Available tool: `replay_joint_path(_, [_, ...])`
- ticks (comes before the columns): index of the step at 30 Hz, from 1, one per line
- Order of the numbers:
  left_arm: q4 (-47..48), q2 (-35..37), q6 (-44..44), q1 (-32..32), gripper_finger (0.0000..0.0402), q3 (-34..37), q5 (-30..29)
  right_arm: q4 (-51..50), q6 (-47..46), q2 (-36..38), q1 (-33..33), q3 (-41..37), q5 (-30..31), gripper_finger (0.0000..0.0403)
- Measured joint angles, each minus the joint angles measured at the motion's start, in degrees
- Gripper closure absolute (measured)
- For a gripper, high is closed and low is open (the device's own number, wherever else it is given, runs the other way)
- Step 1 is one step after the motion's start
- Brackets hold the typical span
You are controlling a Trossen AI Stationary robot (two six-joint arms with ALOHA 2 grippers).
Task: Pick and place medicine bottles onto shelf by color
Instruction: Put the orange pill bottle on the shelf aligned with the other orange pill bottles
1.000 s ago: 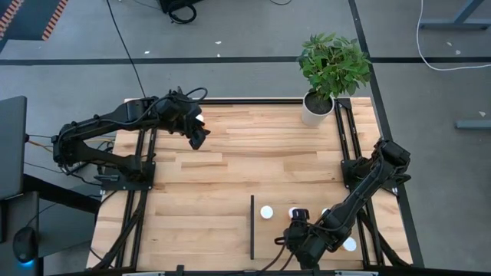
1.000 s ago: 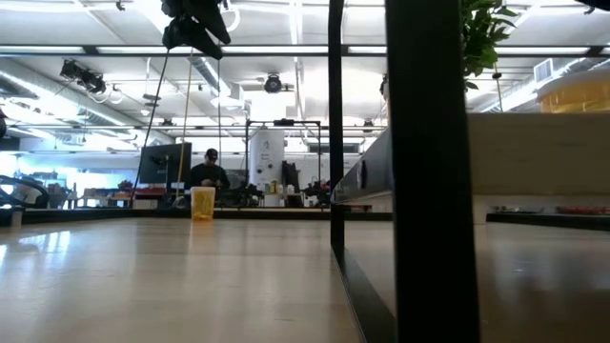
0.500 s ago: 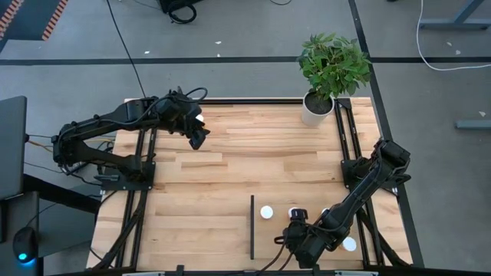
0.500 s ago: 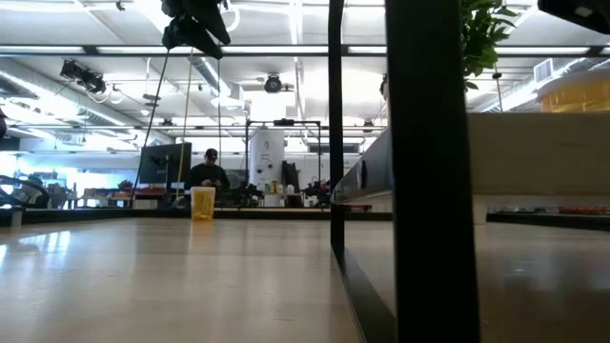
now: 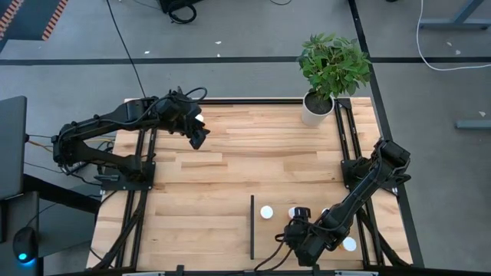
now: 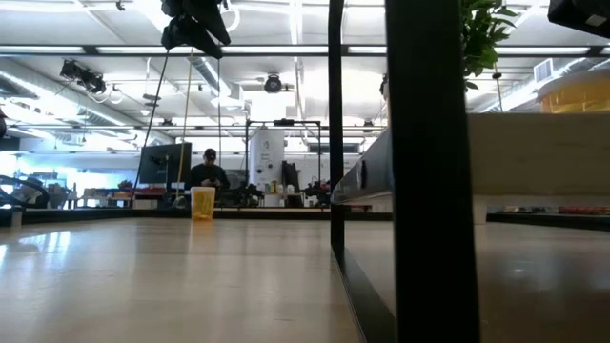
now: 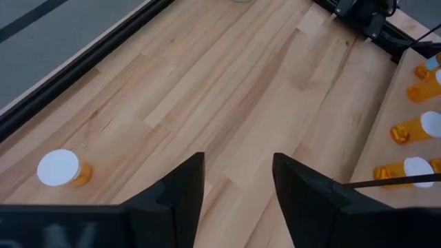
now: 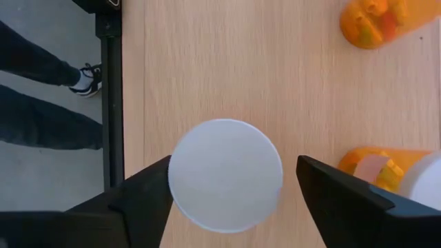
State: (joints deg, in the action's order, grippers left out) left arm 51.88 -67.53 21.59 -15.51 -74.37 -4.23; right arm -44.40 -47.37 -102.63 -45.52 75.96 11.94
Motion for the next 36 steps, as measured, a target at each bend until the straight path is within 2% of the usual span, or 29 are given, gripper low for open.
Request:
replay_joint_path(11, [0.0, 0.0, 0.3, 0.0, 0.0227, 0.0, 0.0, -0.24, -0.52, 0.0, -0.04, 0.0, -2.57, 0.014])
replay_joint_path(24, [0.0, 0.0, 0.3, 0.0, 0.0229, 0.0, 0.0, -0.55, -2.22, 0.0, -0.04, 0.0, -2.82, 0.0181])
replay_joint_path(36, [0.0, -0.02, 0.3, 0.0, 0.0228, 0.0, 0.0, -2.66, -4.29, 0.11, -1.37, 0.11, -5.05, 0.0187])
